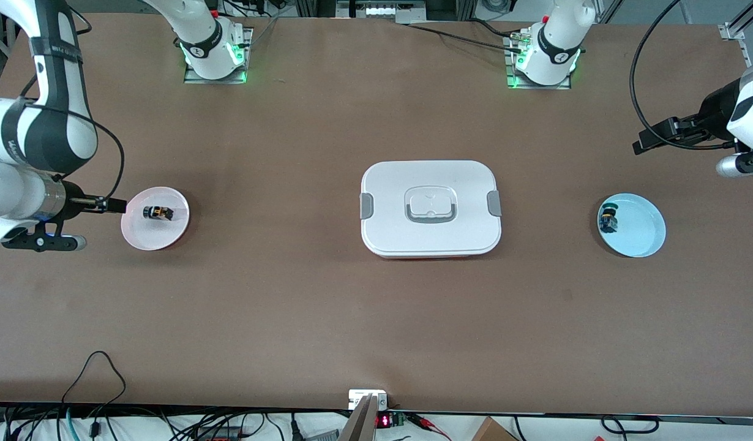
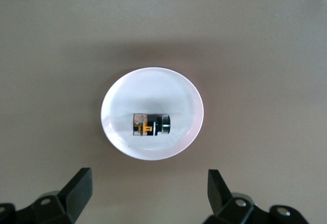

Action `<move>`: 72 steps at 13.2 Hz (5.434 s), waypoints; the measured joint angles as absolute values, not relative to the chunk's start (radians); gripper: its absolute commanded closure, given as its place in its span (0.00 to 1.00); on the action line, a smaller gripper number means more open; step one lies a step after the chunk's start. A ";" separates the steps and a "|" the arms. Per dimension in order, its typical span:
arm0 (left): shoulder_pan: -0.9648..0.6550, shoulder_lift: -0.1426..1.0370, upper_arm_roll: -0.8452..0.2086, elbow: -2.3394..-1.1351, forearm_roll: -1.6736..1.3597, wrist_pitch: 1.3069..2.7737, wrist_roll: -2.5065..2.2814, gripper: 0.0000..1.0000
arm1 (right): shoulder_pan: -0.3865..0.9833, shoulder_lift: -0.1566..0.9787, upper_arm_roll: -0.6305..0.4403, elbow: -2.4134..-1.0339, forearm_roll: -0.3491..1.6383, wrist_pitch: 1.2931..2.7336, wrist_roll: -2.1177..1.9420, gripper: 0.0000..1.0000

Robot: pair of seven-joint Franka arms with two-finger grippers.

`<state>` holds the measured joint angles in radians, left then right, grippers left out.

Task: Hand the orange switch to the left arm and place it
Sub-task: 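Lower the right gripper over the orange switch on the white plate, then close the right gripper on the orange switch, then lift the orange switch with the right gripper toward the white box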

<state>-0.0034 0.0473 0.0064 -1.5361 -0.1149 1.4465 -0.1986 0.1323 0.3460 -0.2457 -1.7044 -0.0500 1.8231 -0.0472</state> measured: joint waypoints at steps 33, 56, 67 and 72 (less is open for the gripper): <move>-0.003 0.047 0.007 -1.536 -0.115 1.446 -0.199 0.00 | 0.133 0.463 -0.243 -2.086 -0.048 2.338 -0.098 0.00; -0.002 0.047 0.007 -1.536 -0.115 1.446 -0.199 0.00 | 0.124 0.479 -0.238 -2.078 -0.007 2.348 -0.144 0.95; -0.002 0.047 0.007 -1.536 -0.115 1.446 -0.199 0.00 | 0.159 0.262 -0.158 -1.786 0.045 1.973 -0.216 0.97; -0.002 0.047 0.008 -1.536 -0.115 1.446 -0.199 0.00 | 0.214 0.150 -0.124 -1.742 0.109 1.964 -0.325 0.97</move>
<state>-0.0021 0.0473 0.0076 -1.5361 -0.1149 1.4461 -0.1986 0.2140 0.1503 -0.1237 -1.7418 0.1086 1.9645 -0.3247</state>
